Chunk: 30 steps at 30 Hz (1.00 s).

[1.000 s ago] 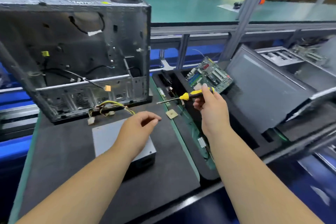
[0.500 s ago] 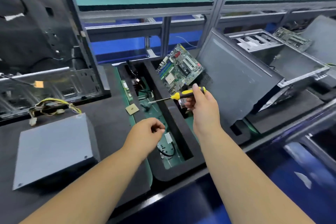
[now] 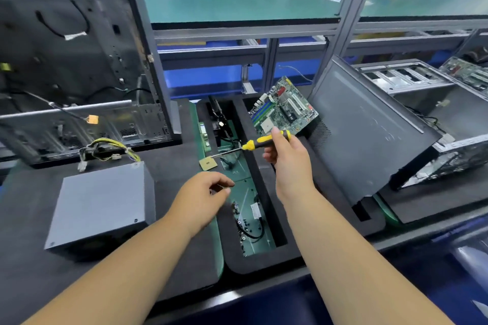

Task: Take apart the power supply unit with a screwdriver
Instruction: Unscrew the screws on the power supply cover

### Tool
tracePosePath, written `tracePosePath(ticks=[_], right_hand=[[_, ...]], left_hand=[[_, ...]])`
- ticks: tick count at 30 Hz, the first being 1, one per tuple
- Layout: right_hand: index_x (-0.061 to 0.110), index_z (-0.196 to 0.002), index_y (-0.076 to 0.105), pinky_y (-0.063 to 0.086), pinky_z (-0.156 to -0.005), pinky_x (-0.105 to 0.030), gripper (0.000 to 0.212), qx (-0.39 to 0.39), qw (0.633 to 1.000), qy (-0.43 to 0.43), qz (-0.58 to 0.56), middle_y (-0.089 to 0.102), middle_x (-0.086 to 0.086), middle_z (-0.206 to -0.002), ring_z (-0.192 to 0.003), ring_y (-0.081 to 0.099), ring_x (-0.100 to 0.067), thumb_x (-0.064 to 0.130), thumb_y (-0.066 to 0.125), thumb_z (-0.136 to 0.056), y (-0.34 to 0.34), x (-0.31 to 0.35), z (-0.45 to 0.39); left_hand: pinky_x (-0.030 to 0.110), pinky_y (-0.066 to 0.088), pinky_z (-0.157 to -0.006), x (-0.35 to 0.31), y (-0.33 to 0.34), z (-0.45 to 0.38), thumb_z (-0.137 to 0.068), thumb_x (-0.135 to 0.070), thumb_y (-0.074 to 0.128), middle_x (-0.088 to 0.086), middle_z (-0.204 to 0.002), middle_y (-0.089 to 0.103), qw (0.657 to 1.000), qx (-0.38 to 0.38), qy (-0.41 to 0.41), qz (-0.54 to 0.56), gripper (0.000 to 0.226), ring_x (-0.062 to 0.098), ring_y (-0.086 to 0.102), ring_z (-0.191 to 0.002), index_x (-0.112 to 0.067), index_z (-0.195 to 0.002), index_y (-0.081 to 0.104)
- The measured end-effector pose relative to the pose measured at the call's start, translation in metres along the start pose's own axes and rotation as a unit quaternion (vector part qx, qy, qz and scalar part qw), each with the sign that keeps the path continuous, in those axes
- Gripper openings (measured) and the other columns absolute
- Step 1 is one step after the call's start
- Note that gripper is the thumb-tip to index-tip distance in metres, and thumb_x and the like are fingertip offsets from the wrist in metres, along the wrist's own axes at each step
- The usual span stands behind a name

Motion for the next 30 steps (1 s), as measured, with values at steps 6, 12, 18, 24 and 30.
tracePosePath(ticks=[6, 12, 18, 24, 30], right_hand=[[0.022, -0.081, 0.063, 0.048, -0.066, -0.026, 0.022, 0.047, 0.999, 0.004, 0.012, 0.062, 0.004, -0.069, -0.061, 0.054, -0.009, 0.043, 0.064, -0.086, 0.054, -0.006, 0.019], [0.021, -0.078, 0.063, 0.049, -0.06, -0.019, 0.021, 0.063, 0.997, 0.006, 0.042, 0.062, 0.011, -0.063, -0.057, 0.053, -0.006, 0.034, 0.062, -0.095, 0.099, -0.017, 0.045], [0.018, -0.079, 0.057, 0.048, -0.065, -0.023, 0.023, 0.074, 0.992, -0.019, 0.101, 0.069, 0.009, -0.066, -0.057, 0.05, -0.005, 0.037, 0.059, -0.094, 0.134, -0.024, 0.072], [0.02, -0.077, 0.049, 0.045, -0.07, -0.032, 0.029, 0.105, 0.97, -0.028, 0.219, 0.07, -0.002, -0.072, -0.057, 0.046, -0.004, 0.041, 0.055, -0.095, 0.155, -0.022, 0.098], [0.009, -0.083, 0.049, 0.036, -0.066, -0.03, 0.029, 0.117, 0.955, -0.06, 0.265, 0.068, 0.011, -0.063, -0.055, 0.054, 0.003, 0.032, 0.053, -0.099, 0.168, -0.013, 0.117]], left_hand=[[0.014, 0.041, -0.079, 0.011, -0.064, 0.017, -0.088, -0.015, 0.067, -0.018, -0.092, 0.062, 0.997, -0.059, 0.043, -0.024, 0.025, -0.005, 0.056, -0.09, -0.04, -0.088, 0.067], [0.006, 0.036, -0.073, 0.044, -0.117, 0.035, -0.087, -0.015, 0.067, -0.019, -0.09, 0.062, 0.995, -0.081, 0.023, -0.044, 0.024, -0.007, 0.054, -0.089, -0.039, -0.087, 0.067], [0.009, 0.036, -0.075, 0.083, -0.149, 0.053, -0.082, -0.004, 0.061, -0.015, -0.095, 0.062, 0.997, -0.063, -0.015, -0.034, 0.031, -0.004, 0.054, -0.09, -0.035, -0.083, 0.066], [0.007, 0.037, -0.073, 0.1, -0.153, 0.064, -0.074, -0.001, 0.059, -0.009, -0.098, 0.059, 1.0, 0.021, -0.002, -0.02, 0.038, 0.003, 0.05, -0.086, -0.037, -0.085, 0.065], [0.015, 0.04, -0.076, 0.095, -0.139, 0.059, -0.074, -0.022, 0.08, -0.007, -0.098, 0.057, 0.994, 0.075, 0.06, -0.047, 0.029, 0.008, 0.052, -0.088, -0.041, -0.087, 0.062]])
Point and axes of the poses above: each hand's wrist, its own z-axis away from the middle knuckle, its own y-axis out of the palm, x = y × z, the point moved 8 cm from there along -z, towards the middle knuckle
